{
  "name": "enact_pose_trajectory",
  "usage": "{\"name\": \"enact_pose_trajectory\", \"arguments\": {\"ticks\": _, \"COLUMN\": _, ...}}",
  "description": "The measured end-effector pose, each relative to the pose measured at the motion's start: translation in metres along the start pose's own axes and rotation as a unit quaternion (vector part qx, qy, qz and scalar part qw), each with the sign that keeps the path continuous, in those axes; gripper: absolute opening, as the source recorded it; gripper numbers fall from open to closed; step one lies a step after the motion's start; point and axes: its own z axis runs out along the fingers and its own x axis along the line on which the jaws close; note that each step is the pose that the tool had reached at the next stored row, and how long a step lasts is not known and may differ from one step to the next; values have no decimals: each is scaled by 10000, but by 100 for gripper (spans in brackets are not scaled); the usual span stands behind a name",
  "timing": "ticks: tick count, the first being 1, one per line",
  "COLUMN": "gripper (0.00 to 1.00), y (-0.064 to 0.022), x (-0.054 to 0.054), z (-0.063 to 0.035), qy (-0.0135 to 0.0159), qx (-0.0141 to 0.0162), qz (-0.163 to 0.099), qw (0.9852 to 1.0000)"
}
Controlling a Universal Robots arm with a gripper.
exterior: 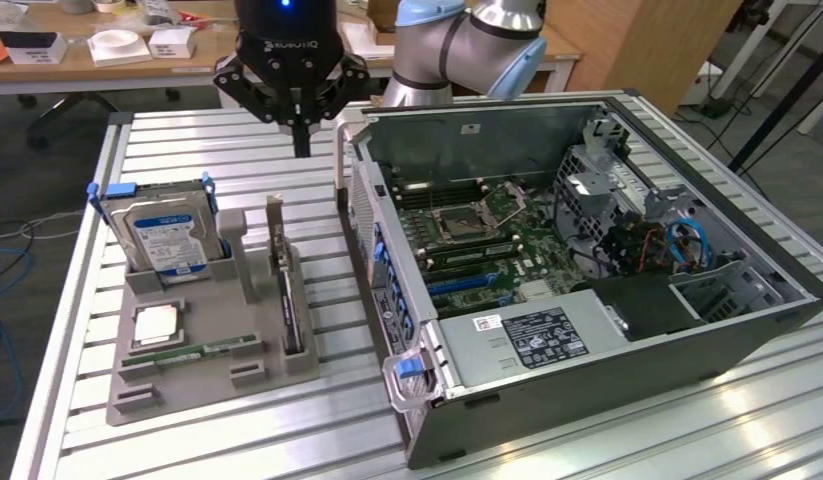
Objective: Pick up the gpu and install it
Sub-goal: 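Reach for the gpu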
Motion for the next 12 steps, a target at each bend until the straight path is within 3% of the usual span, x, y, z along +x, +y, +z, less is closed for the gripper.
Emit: {"name": "enact_pose_trajectory", "arguments": {"ticks": 12, "gripper": 11, "y": -16, "x": 112, "z": -3, "qy": 0, "qx": 0, "qz": -1, "qw": 10000}}
